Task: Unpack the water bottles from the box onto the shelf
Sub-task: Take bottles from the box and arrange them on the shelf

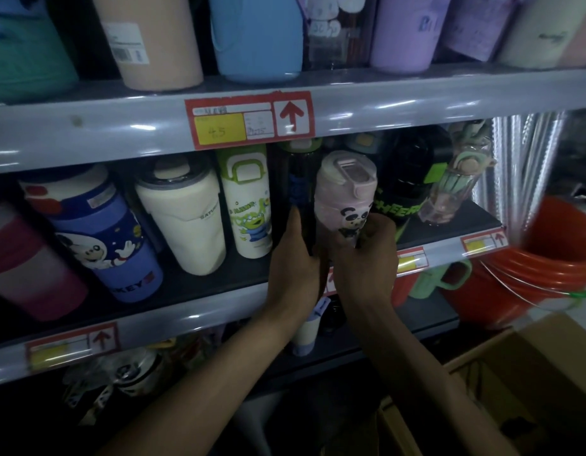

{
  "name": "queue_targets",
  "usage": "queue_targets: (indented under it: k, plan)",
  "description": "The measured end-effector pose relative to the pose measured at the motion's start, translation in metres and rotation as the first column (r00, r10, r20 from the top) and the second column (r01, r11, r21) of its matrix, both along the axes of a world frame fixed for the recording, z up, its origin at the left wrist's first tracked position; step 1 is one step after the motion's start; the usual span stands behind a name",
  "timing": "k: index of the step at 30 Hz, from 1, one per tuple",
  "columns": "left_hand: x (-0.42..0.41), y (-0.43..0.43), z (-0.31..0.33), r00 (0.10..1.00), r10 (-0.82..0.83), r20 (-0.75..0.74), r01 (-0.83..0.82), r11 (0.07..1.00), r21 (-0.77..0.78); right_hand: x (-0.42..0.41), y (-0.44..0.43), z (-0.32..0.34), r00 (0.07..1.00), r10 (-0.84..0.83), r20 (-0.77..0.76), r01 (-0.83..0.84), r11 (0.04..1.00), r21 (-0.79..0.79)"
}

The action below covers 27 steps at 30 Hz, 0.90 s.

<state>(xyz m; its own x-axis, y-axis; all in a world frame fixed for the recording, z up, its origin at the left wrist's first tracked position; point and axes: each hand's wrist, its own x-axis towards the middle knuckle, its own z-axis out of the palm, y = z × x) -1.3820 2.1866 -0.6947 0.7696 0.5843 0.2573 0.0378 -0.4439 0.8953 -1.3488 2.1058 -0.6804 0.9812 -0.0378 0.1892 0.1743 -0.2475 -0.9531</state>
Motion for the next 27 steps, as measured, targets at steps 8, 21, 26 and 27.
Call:
queue_targets:
  k: [8,21,26,27]
  plan:
    - [-0.001,0.002,-0.007,0.998,0.009,-0.060,-0.014,0.997,-0.074,0.005,0.003,-0.002,1.000,0.022,0.007,-0.022,1.000,0.012]
    - [-0.035,0.010,0.001,0.982,0.149,-0.119,-0.152,0.988,-0.023,-0.018,0.005,0.002,0.992,-0.076,0.101,0.075,0.997,0.012]
    - [-0.066,0.039,0.004,0.940,0.336,-0.062,-0.334,0.942,0.045,-0.032,0.027,0.003,0.974,0.219,0.058,-0.208,0.966,-0.154]
    - [-0.072,0.045,0.004,0.929,0.363,-0.068,-0.359,0.931,0.060,-0.034,0.033,0.001,0.966,0.254,0.041,-0.242,0.953,-0.183]
